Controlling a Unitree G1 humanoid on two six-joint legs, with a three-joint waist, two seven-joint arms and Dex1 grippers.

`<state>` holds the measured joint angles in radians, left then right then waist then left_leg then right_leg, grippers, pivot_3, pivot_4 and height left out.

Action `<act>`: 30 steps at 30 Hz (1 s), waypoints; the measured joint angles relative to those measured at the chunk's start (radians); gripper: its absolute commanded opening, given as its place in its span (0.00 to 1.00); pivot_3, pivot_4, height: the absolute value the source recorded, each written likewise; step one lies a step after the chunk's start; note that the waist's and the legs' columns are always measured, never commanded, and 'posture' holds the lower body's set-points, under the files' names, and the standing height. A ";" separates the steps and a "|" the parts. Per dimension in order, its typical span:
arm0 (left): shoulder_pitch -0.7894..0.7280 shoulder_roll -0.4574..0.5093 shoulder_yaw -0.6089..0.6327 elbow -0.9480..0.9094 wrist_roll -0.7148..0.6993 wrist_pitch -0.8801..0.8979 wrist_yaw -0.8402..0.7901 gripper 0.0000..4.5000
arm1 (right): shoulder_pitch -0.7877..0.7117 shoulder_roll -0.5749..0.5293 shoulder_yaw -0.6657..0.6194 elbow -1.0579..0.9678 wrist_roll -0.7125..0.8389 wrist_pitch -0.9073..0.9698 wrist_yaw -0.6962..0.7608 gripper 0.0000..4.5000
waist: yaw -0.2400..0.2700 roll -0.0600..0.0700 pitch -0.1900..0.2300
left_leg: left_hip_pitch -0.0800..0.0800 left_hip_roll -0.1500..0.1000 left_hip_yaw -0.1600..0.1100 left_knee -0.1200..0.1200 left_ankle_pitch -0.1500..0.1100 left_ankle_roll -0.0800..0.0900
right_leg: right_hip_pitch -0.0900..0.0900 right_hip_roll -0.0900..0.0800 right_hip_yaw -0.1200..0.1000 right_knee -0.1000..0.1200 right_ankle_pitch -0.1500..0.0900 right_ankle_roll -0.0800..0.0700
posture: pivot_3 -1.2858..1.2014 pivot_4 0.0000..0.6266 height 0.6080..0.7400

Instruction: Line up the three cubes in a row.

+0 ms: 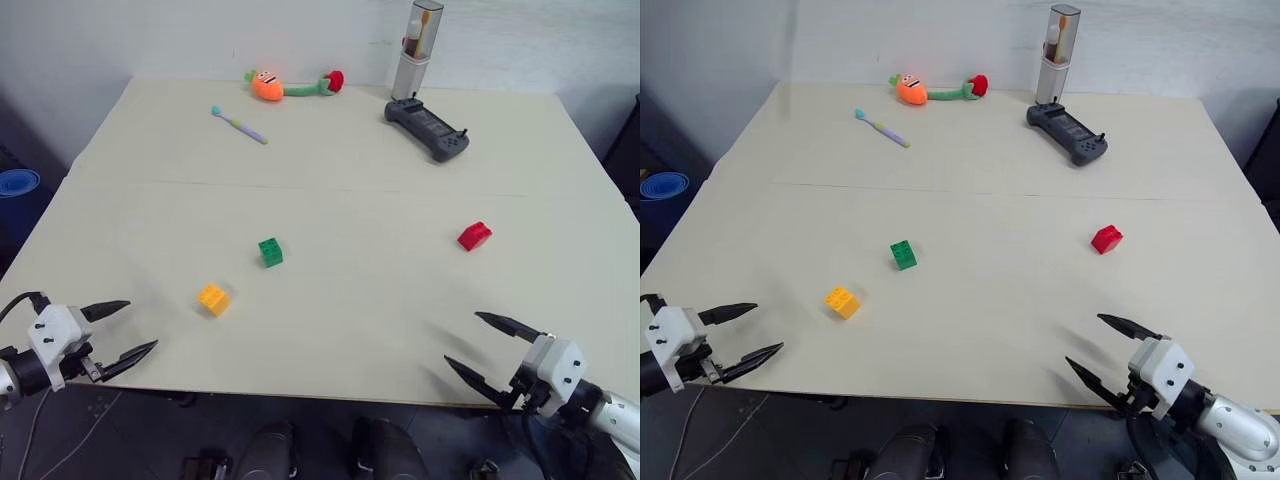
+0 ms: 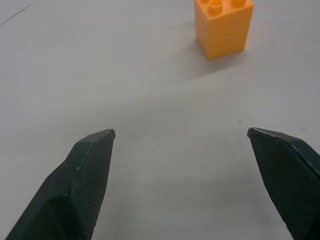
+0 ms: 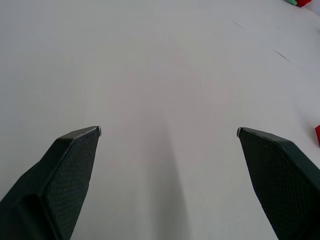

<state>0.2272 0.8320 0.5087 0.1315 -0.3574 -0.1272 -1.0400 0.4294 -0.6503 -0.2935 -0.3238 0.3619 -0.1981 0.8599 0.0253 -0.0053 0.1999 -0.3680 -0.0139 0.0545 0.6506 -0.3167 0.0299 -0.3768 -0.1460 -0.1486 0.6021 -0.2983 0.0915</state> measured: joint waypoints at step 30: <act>-0.319 -0.091 -0.240 -0.363 -0.266 0.387 -0.074 0.99 | -0.081 0.231 -0.205 0.050 0.004 0.109 -0.392 1.00 | -0.031 0.003 0.001 | 0.012 0.008 0.017 0.001 -0.002 -0.006 | 0.000 0.013 0.021 0.007 -0.001 -0.002 | 0.52 0.24 1.00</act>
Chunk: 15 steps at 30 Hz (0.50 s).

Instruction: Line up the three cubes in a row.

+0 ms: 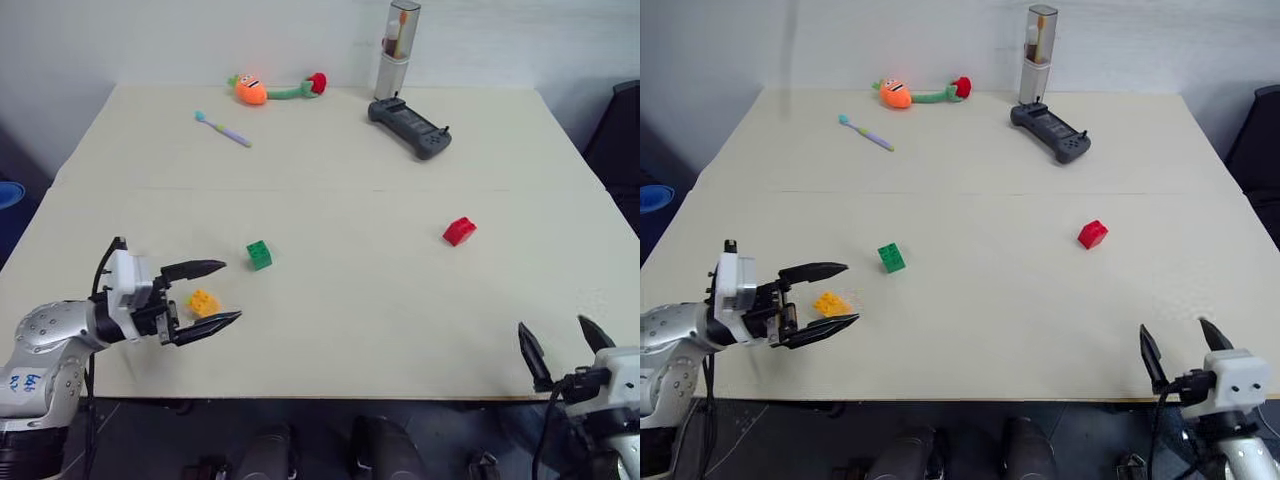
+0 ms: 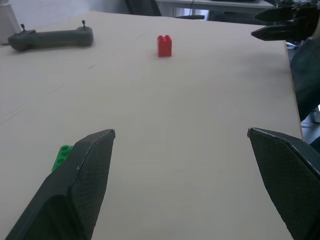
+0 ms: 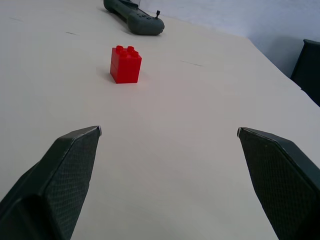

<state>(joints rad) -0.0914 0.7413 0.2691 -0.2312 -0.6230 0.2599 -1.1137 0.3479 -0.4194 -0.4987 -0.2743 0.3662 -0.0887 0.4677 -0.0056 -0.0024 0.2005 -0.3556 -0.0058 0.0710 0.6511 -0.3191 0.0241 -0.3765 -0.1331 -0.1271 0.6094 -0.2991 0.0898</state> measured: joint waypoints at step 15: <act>-0.031 -0.057 -0.105 -0.029 0.079 -0.043 0.047 0.99 | -0.695 -0.359 0.214 0.614 -0.002 0.303 0.295 1.00 | 0.006 0.000 0.000 | -0.003 0.003 0.000 0.004 0.002 0.005 | -0.001 0.001 -0.005 0.001 -0.002 -0.004 | 0.52 0.24 1.00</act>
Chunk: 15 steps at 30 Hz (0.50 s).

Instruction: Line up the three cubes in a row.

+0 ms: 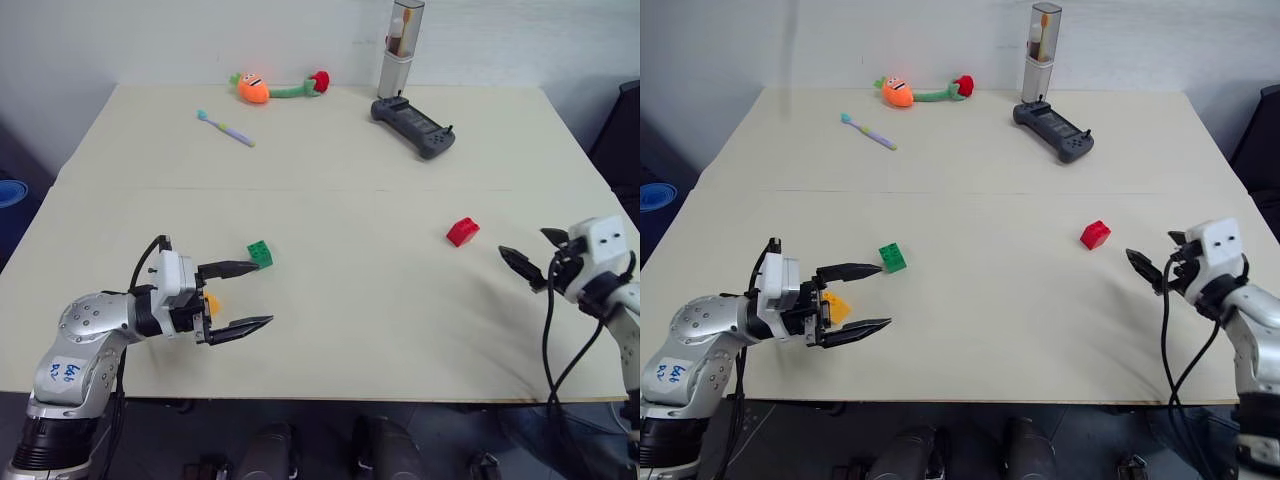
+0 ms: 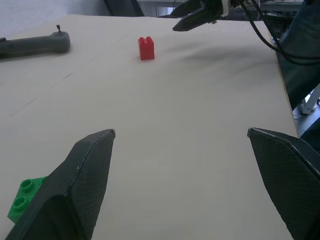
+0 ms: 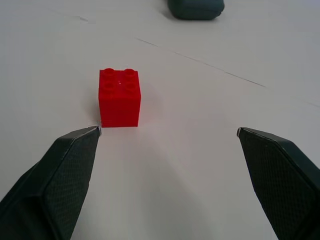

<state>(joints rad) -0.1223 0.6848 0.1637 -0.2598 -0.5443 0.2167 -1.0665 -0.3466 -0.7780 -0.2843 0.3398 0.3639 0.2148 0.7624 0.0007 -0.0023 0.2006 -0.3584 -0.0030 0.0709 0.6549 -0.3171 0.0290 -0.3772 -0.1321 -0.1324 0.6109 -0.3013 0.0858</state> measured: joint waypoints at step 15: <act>0.004 -0.003 -0.009 -0.004 0.001 0.004 0.023 0.99 | -0.305 0.056 0.131 0.321 -0.112 -0.043 0.103 1.00 | -0.004 0.000 0.000 | -0.001 0.000 -0.001 0.002 0.000 0.000 | 0.000 0.000 -0.001 0.001 0.000 0.000 | 0.52 0.24 1.00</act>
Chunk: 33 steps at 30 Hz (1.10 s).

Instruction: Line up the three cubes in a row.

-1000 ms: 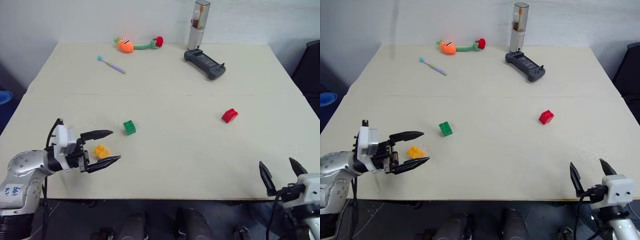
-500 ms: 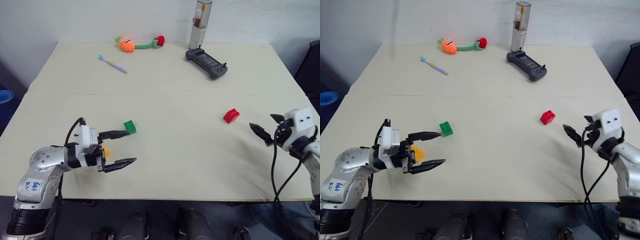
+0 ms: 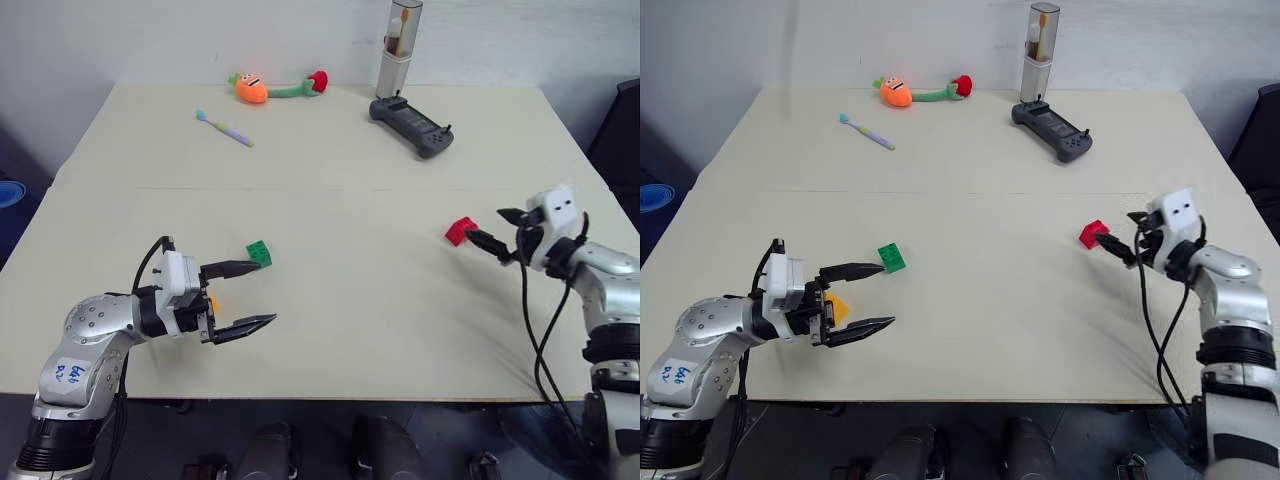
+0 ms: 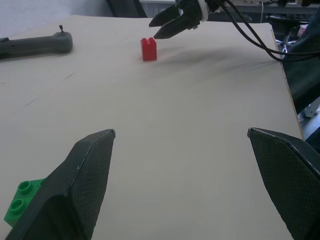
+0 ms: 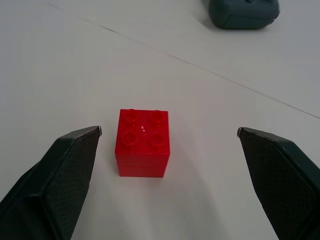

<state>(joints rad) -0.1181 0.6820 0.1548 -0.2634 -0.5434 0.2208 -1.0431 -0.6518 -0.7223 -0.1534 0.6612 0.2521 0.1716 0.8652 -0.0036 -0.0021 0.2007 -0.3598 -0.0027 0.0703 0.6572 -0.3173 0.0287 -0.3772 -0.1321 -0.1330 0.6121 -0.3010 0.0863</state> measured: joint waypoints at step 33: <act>0.005 0.005 0.004 0.000 0.000 0.011 0.018 1.00 | 0.164 0.051 0.342 -0.615 0.029 0.092 0.469 0.33 | 0.007 0.001 0.000 | -0.004 0.000 -0.004 0.002 -0.002 -0.001 | -0.001 -0.001 -0.003 -0.001 0.000 0.001 | 0.52 0.24 1.00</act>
<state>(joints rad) -0.1128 0.6869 0.1585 -0.2631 -0.5433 0.2318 -1.0253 -0.4873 -0.6716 0.1888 0.0466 0.2815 0.2640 1.3343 0.0039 -0.0015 0.2011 -0.3641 -0.0026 0.0660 0.6596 -0.3196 0.0278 -0.3782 -0.1327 -0.1357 0.6109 -0.3006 0.0869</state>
